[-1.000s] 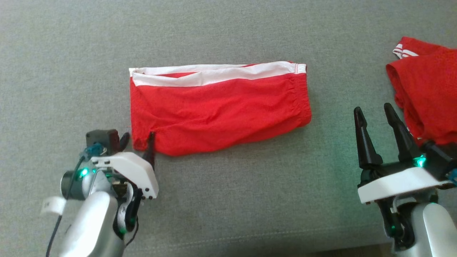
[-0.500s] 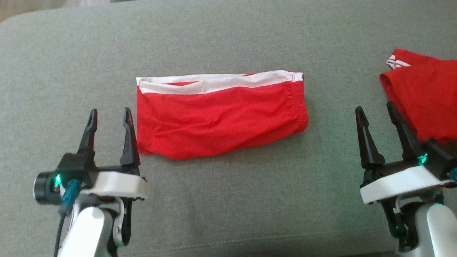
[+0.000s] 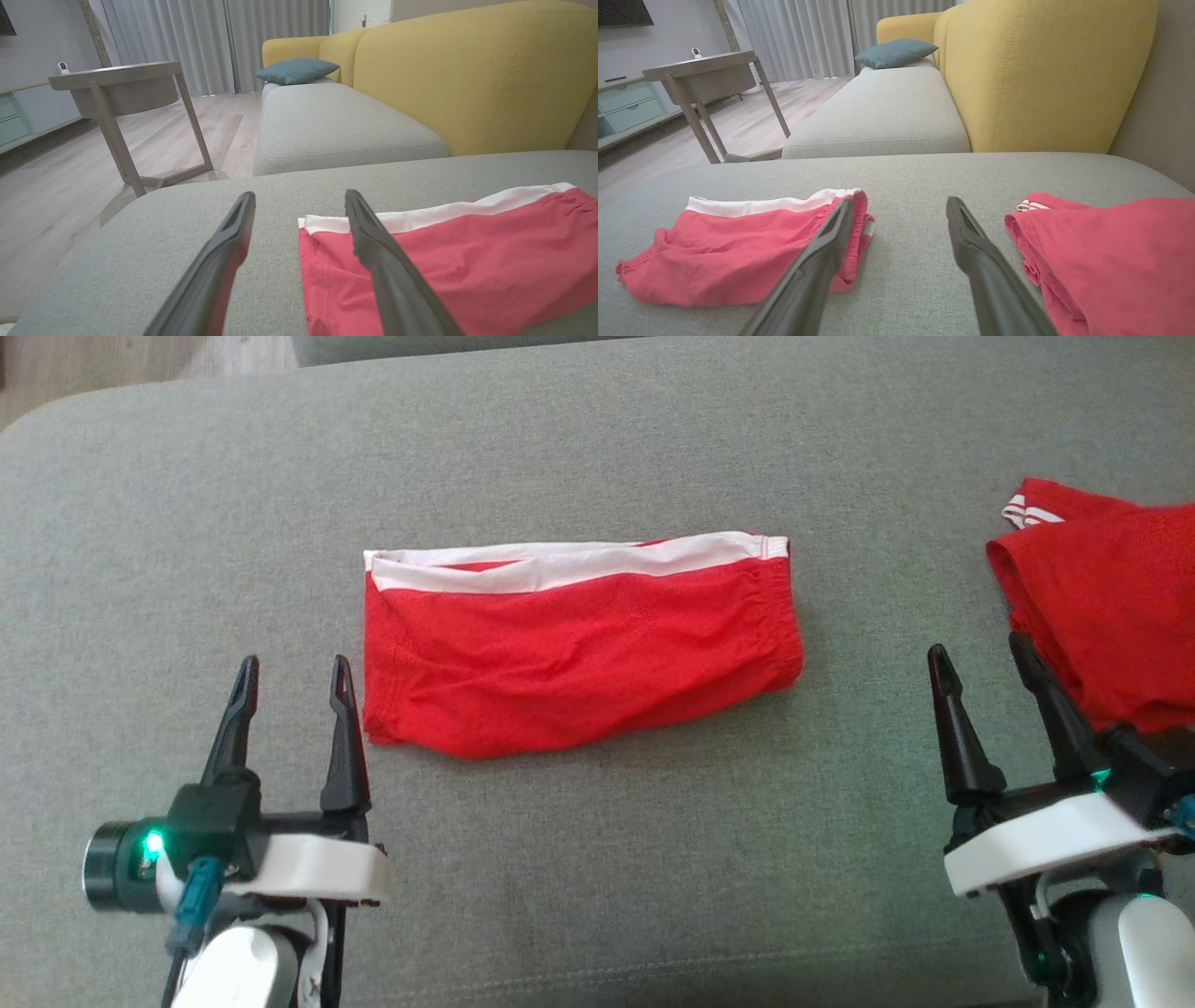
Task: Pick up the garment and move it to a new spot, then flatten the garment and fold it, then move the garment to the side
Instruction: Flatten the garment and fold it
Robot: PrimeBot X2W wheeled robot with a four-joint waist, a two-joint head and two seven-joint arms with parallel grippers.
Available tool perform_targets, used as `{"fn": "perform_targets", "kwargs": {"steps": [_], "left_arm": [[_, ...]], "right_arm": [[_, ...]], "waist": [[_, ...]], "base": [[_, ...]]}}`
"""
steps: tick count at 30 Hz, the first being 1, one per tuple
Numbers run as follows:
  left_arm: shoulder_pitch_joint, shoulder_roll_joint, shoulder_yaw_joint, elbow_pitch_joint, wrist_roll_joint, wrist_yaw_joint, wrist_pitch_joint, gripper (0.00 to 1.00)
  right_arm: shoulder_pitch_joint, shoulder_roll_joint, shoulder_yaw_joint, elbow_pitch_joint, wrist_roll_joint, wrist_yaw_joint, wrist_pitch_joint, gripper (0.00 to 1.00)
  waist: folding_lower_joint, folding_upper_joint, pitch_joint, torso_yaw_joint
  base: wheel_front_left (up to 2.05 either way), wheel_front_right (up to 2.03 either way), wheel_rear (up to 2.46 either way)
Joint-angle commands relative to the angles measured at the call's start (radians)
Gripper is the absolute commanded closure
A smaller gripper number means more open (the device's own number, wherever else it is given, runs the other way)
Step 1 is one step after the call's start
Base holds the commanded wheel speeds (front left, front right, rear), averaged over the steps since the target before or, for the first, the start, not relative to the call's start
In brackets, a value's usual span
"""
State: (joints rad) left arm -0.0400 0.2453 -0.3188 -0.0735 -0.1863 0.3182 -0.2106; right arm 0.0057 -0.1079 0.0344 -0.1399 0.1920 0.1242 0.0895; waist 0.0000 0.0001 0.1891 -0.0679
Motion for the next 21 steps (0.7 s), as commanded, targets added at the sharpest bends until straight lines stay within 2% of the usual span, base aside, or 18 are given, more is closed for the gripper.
{"fn": "perform_targets", "kwargs": {"steps": [1, 12, 21], "left_arm": [[-0.023, 0.021, 0.031, -0.038, 0.006, 0.007, 0.005, 0.0], [-0.057, 0.009, 0.017, -0.046, -0.009, -0.001, 0.011, 0.0], [-0.144, -0.02, -0.02, -0.035, 0.006, -0.016, -0.008, 0.0]], "right_arm": [[-0.017, -0.004, 0.018, -0.042, -0.007, 0.007, 0.004, 0.0], [-0.047, -0.022, 0.006, -0.008, -0.002, 0.007, 0.016, 0.0], [-0.21, -0.089, 0.1, 0.127, 0.055, 0.007, 0.104, 0.0]], "waist": [[0.0, -0.0001, 0.001, 0.0], [0.0, -0.0001, 0.033, 0.035], [0.0, -0.0001, 0.131, 0.119]], "base": [[0.0, 0.0, 0.0], [0.0, 0.0, 0.0], [0.0, 0.0, 0.0]]}}
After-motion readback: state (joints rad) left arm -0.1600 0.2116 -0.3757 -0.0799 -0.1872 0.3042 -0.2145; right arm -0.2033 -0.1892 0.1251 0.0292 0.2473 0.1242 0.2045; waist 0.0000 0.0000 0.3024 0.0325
